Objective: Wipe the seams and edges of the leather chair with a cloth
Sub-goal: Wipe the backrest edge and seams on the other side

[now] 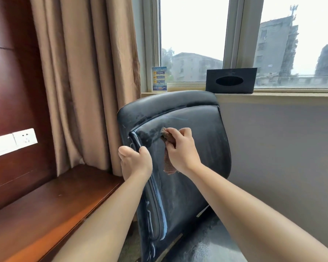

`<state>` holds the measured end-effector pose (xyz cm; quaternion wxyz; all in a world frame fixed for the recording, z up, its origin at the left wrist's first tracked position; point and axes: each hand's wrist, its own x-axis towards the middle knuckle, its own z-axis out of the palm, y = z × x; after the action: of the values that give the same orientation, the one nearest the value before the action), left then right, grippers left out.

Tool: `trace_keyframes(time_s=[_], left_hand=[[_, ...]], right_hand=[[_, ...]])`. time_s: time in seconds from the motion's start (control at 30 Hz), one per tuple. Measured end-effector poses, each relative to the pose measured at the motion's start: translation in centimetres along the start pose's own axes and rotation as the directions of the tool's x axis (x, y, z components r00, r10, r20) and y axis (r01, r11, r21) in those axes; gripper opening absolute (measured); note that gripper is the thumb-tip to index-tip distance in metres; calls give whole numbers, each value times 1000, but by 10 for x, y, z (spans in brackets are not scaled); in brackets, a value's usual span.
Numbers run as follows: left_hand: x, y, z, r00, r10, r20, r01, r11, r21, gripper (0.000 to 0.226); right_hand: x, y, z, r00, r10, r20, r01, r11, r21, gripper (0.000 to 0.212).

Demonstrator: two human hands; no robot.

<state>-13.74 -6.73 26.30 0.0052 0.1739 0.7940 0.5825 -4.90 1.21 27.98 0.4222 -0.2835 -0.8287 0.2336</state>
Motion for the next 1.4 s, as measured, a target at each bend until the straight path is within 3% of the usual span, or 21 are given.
trace_keyframes(time_s=[0.37,0.43,0.53,0.67,0.9,1.03,1.13,1.4], left_hand=[[0,5,-26,989,-14,150,4,997,71,16],[-2,5,-32,987,33,159,-48,995,87,13],[-6,8,-43,965,212,153,-241,946,214,22],[3,24,-56,885,411,220,-466,775,427,54],[39,54,-50,749,553,364,-633,434,641,55],[59,76,-33,605,591,534,-750,197,632,54],[73,88,-24,495,540,680,-810,3,587,52],[115,118,-12,353,429,831,-857,-209,471,52]], right_hand=[[3,-18,7,995,-64,72,66,998,-24,40],[-1,-22,9,995,-76,70,77,997,-19,40],[-1,-28,6,996,-70,56,71,997,-22,40],[7,-31,-2,1000,-29,9,29,999,-26,39],[27,-26,-10,999,-45,-19,44,997,-57,38],[39,-16,-10,998,-55,-37,52,995,-84,38],[47,-6,-9,999,-23,-31,19,994,-111,38],[77,8,-3,999,5,-52,-12,990,-138,38]])
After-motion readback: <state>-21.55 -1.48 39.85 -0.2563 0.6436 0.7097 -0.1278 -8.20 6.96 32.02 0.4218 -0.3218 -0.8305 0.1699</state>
